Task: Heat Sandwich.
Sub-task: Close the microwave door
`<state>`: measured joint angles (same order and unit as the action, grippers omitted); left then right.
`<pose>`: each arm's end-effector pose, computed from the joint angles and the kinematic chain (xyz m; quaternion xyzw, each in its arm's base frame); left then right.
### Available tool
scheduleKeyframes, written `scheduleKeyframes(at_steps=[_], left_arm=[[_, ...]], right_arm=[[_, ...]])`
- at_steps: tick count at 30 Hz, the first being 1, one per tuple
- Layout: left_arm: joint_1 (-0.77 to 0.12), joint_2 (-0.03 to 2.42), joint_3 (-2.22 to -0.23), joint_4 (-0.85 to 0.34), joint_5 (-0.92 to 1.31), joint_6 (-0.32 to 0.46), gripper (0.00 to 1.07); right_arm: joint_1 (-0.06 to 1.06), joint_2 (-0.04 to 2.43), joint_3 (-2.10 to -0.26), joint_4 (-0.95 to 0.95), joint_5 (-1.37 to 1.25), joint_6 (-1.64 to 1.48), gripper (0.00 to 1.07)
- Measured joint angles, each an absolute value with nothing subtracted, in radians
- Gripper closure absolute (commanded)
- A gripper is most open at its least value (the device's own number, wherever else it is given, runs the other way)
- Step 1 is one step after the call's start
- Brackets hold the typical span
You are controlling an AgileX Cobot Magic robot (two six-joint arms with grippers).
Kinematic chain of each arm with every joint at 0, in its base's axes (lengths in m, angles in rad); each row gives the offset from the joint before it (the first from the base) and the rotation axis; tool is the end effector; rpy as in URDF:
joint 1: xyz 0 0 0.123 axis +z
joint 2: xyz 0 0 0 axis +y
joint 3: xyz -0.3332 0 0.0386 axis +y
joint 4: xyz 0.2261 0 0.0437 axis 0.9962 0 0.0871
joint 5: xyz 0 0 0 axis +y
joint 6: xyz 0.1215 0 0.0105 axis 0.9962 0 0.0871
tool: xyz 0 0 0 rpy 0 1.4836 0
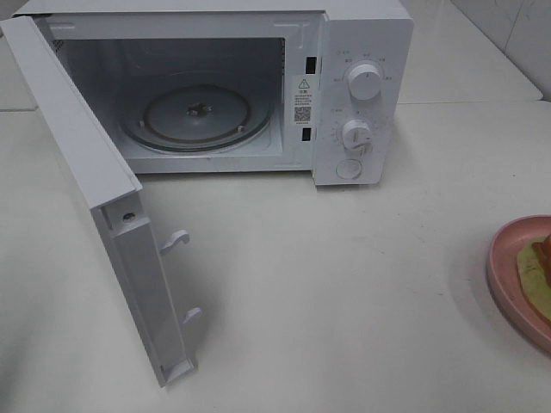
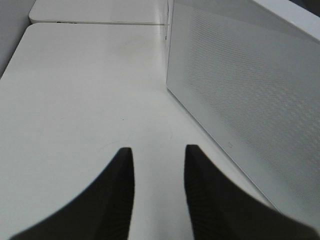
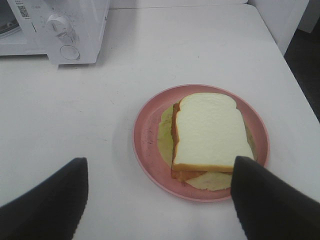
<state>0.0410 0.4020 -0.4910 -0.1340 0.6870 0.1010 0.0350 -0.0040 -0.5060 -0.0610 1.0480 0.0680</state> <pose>0.0364 -0.0089 0.2935 0.0026 0.8612 -0.0269 0.5076 -0.0475 -0.0081 0.2557 0.0151 0.8467 -0.0031 0.5318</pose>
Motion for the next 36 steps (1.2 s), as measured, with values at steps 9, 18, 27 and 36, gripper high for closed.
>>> scheduleKeyframes(at_steps=[9,18,27,36], left_arm=[[0.041,0.557,-0.382,-0.086,0.412,0.103,1.06],[0.041,0.723,-0.246,-0.083,-0.010,0.106,1.06],[0.041,1.009,-0.206,0.000,-0.495,0.097,1.06],[0.041,1.220,-0.206,0.223,-0.698,-0.042,1.06]], right_arm=[[0.035,-0.004,-0.506,-0.061,1.048,0.068,0.31],[0.035,-0.004,-0.506,-0.061,1.048,0.068,0.31],[0.035,-0.004,-0.506,-0.061,1.048,0.067,0.31],[0.035,-0.004,-0.506,-0.061,1.048,0.067,0.31]])
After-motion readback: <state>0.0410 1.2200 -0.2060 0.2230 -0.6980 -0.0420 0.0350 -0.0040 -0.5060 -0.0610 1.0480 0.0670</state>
